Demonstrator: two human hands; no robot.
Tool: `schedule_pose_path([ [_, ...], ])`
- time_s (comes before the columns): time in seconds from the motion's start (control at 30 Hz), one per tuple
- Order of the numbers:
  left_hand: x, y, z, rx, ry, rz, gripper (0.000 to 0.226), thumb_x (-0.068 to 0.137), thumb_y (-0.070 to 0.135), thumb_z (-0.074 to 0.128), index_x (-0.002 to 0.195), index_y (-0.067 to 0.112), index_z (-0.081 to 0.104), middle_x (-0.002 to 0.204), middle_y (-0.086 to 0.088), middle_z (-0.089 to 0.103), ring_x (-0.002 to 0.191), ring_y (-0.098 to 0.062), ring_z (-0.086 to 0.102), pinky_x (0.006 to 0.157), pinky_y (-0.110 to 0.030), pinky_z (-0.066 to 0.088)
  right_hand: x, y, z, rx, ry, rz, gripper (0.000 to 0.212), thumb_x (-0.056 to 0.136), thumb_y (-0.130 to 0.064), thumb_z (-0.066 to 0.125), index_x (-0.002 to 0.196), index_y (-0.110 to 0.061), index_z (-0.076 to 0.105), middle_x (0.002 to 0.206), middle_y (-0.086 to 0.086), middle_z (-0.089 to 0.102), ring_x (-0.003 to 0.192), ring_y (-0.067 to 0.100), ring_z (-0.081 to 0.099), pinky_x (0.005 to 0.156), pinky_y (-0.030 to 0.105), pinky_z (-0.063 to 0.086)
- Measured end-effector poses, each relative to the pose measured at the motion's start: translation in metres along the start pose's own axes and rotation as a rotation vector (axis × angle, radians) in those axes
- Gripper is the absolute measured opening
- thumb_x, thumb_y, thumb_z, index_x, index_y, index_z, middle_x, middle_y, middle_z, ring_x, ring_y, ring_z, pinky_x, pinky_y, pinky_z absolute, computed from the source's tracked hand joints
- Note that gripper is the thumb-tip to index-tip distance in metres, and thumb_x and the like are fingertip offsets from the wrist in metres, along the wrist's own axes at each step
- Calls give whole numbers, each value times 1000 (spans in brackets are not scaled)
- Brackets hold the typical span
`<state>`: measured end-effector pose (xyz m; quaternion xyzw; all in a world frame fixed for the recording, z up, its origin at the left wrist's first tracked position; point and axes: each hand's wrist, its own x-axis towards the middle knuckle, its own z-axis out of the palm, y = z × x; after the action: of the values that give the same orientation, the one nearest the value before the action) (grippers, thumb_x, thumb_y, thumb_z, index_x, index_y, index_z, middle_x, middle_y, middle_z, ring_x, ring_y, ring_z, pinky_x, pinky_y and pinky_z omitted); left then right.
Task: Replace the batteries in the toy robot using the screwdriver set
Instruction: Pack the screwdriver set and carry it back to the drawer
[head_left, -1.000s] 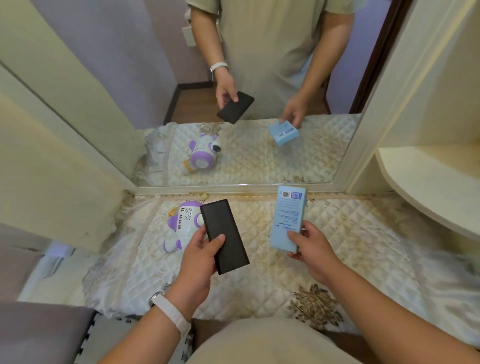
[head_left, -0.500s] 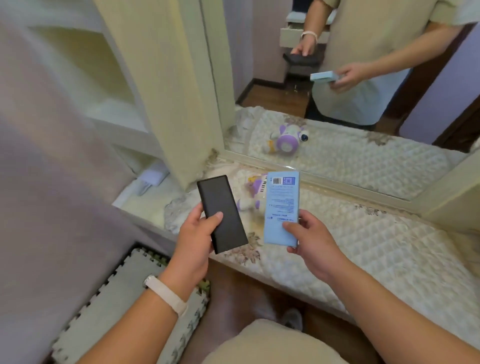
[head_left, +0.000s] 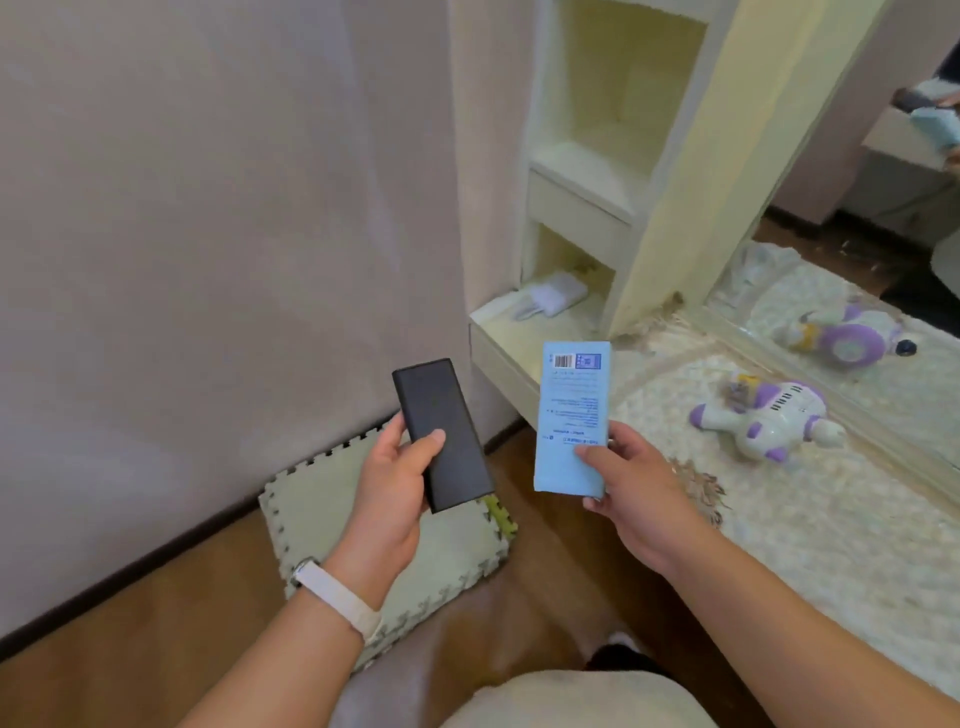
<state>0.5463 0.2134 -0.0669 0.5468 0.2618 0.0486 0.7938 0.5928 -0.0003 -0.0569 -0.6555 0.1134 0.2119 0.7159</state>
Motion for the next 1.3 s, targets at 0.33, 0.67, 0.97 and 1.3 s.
schedule_pose_path([
  [0.33, 1, 13, -73, -96, 219, 21, 37, 98, 11, 59, 130, 30, 62, 114, 4, 75, 98, -14, 72, 74, -34, 57, 33, 6, 83, -107, -270, 27, 25, 95, -8, 54, 105, -27, 66, 110, -2, 71, 91, 22, 64, 56, 28, 42],
  [0.67, 11, 45, -105, -110, 525, 50, 33, 97, 9, 58, 126, 24, 66, 117, -2, 74, 100, -18, 71, 78, -39, 59, 105, -11, 163, -211, -637, 134, 25, 97, -10, 51, 111, -29, 61, 112, -8, 71, 95, 15, 64, 61, 27, 40],
  [0.97, -51, 41, -146, -213, 954, 139, 35, 96, 9, 61, 124, 31, 65, 107, 5, 77, 96, -17, 73, 78, -40, 60, 101, 11, 259, -392, -1059, 249, 23, 97, -8, 50, 109, -25, 60, 111, -4, 71, 82, 11, 63, 56, 25, 40],
  [1.3, -129, 17, -223, -402, 1186, 183, 35, 96, 10, 61, 124, 29, 66, 111, 0, 76, 97, -22, 74, 78, -41, 60, 26, 50, 333, -606, -1347, 208, 20, 97, -9, 52, 113, -17, 59, 110, -5, 72, 80, 12, 66, 53, 27, 43],
])
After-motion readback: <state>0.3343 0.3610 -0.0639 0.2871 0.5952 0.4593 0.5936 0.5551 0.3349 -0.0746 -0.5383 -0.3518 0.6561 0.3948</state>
